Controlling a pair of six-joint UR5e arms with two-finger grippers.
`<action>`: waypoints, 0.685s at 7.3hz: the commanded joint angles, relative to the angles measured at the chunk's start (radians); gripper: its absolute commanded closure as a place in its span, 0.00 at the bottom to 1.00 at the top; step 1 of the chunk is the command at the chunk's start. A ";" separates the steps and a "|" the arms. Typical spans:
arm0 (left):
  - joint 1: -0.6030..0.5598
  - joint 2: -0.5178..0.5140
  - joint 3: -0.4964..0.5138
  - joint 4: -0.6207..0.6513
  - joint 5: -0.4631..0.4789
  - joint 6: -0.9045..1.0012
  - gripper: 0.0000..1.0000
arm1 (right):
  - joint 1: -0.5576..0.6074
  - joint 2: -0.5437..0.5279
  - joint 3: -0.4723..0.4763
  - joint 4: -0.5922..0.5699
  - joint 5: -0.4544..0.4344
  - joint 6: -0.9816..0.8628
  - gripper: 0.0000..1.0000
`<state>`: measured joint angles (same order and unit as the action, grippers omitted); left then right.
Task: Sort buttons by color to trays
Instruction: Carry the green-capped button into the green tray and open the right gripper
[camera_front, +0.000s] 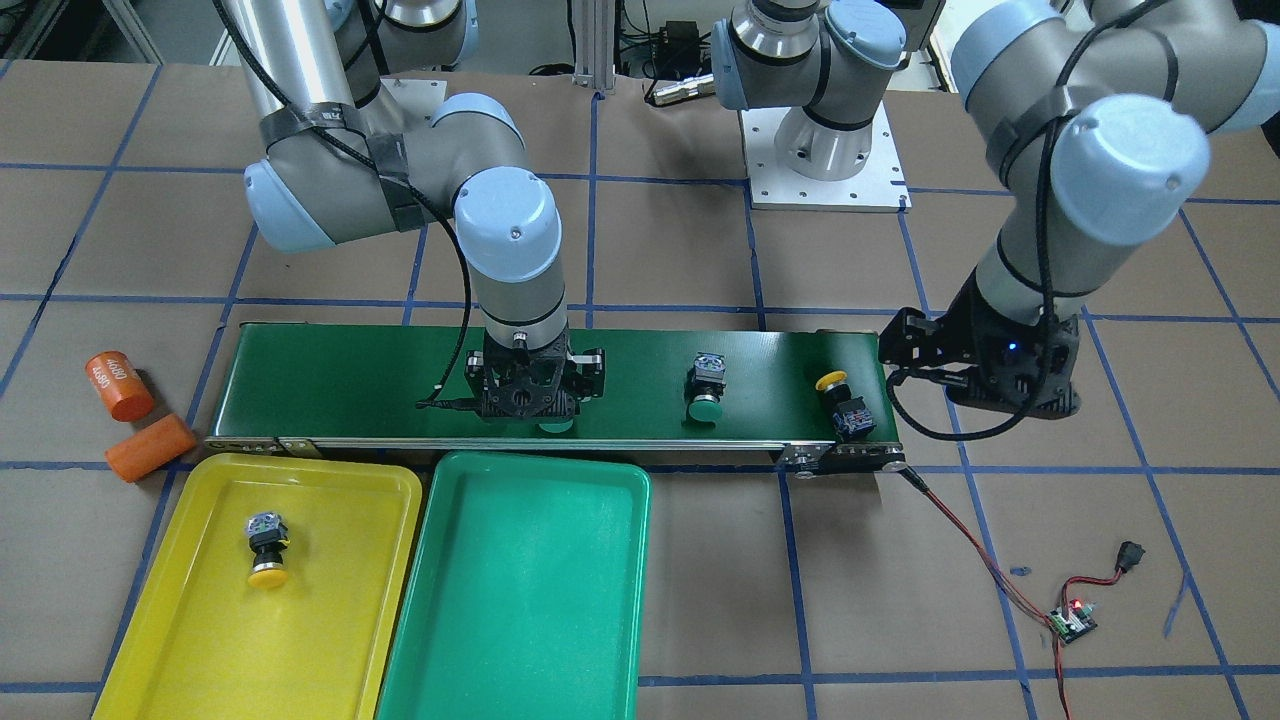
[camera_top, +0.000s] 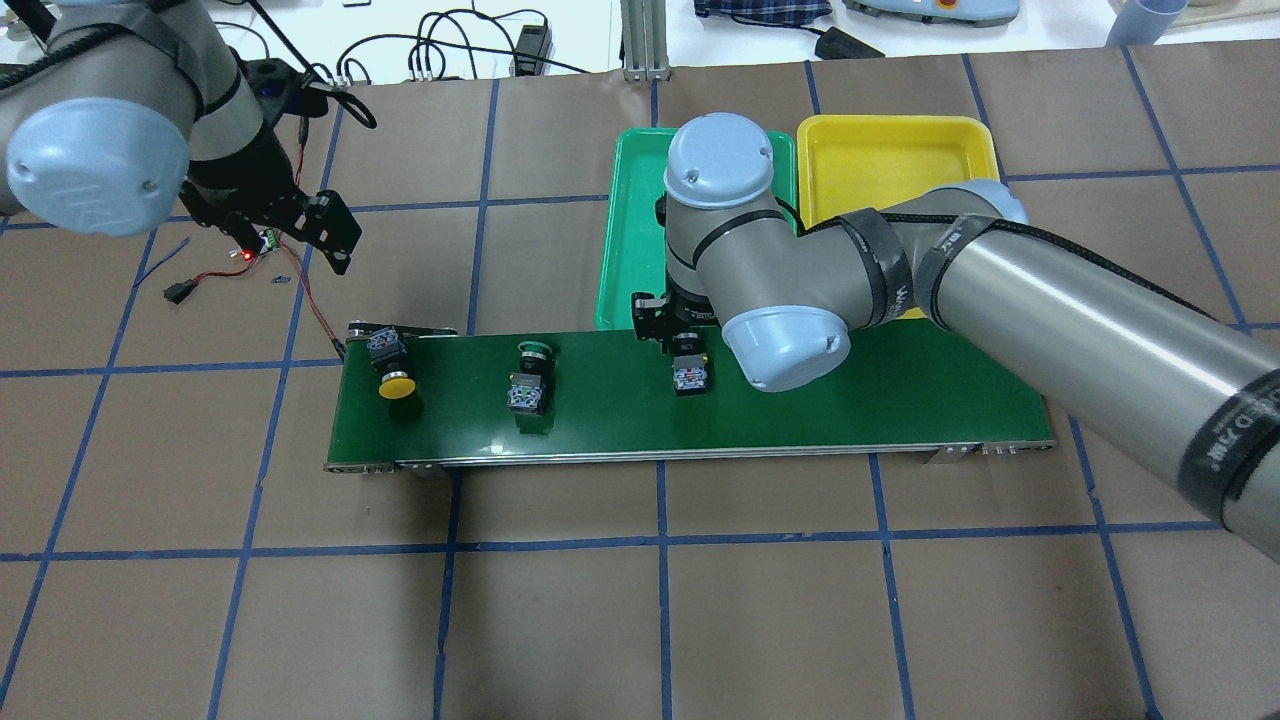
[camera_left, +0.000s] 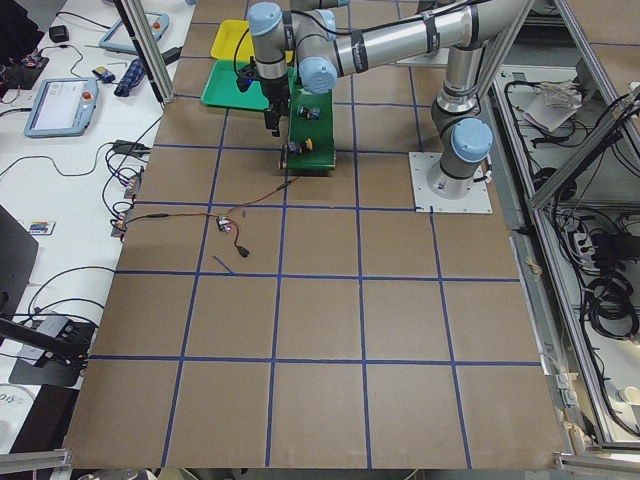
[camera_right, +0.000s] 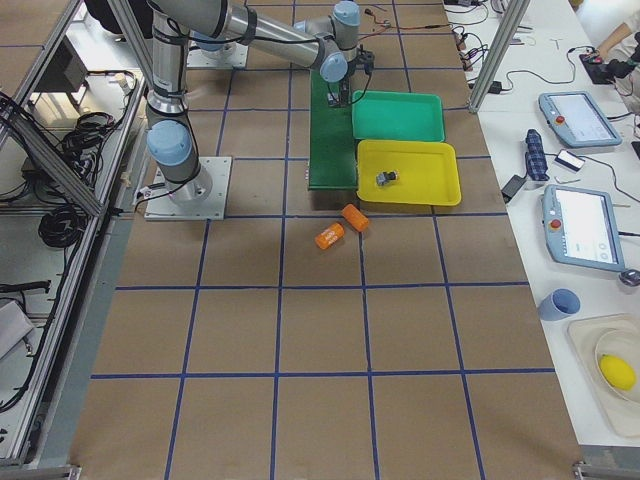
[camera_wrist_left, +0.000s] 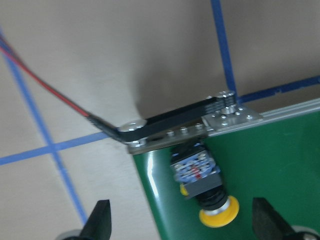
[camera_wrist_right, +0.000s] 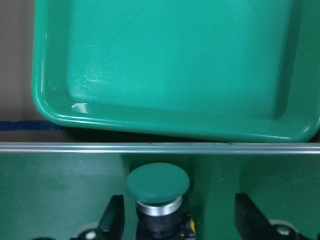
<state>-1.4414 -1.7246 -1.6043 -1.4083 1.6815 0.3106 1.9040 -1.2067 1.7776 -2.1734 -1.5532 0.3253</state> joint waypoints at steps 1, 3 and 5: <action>-0.054 0.095 0.027 -0.109 -0.008 -0.160 0.00 | 0.000 0.003 0.008 0.000 -0.001 -0.003 0.43; -0.161 0.158 0.029 -0.177 0.004 -0.202 0.00 | 0.000 0.001 0.002 0.000 -0.002 -0.009 0.91; -0.172 0.186 -0.008 -0.196 -0.003 -0.219 0.00 | -0.019 -0.011 -0.009 0.006 -0.005 -0.067 1.00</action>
<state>-1.5990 -1.5555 -1.5922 -1.5883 1.6784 0.1031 1.8974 -1.2117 1.7754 -2.1704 -1.5560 0.2946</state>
